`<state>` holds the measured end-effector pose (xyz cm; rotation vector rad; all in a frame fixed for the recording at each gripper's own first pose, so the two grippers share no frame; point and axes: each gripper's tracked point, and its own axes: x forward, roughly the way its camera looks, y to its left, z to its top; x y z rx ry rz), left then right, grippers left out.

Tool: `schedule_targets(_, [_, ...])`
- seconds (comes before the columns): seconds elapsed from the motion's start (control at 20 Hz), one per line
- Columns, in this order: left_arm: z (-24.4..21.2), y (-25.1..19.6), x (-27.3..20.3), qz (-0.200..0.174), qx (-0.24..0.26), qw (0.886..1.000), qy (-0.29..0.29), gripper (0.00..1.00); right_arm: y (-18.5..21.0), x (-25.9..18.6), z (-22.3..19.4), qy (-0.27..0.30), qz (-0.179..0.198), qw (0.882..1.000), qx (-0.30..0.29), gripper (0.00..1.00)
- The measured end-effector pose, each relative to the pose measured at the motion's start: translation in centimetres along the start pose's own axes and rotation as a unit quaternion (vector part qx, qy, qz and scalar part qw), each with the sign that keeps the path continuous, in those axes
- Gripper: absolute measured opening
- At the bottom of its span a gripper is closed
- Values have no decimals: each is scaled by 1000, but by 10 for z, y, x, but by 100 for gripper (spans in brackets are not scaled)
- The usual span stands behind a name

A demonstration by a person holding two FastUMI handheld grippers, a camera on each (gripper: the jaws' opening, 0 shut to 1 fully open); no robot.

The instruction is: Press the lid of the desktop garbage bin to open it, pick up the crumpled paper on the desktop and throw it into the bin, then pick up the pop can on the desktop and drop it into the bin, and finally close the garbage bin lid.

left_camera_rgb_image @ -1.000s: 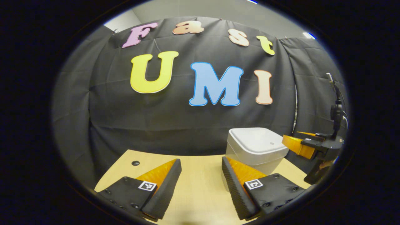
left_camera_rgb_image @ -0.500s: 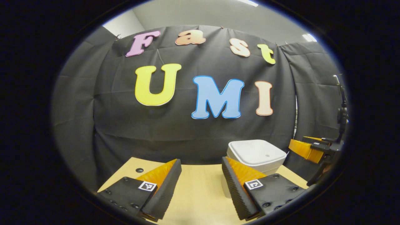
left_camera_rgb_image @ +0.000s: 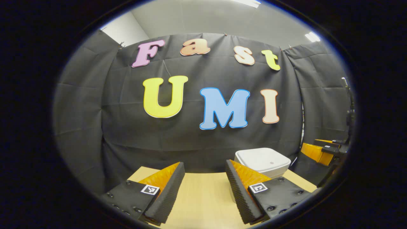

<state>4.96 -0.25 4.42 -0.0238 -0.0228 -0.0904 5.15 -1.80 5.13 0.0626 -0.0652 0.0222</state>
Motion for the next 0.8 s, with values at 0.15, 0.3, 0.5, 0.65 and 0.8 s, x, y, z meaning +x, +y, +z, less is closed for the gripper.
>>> schedule_targets(0.15, [2,-5,-3,-5,-1,1000,-4,89,-2,-3,1,-2,-3,1000,-6,97])
schedule_targets(0.3, [1,-8,-1,-11,2,1000,-5,89,-2,-5,1,-3,-5,1000,-10,97])
schedule_targets(0.5, [2,-12,1,-20,4,1000,-8,89,-2,-9,1,-4,-10,1000,-12,97])
schedule_targets(0.65, [2,-16,3,-29,3,1000,-8,89,-3,-11,3,-6,-15,1000,-11,97])
schedule_targets(0.8, [6,-18,4,-36,6,999,-14,89,-2,-15,3,-9,-19,1000,-12,97])
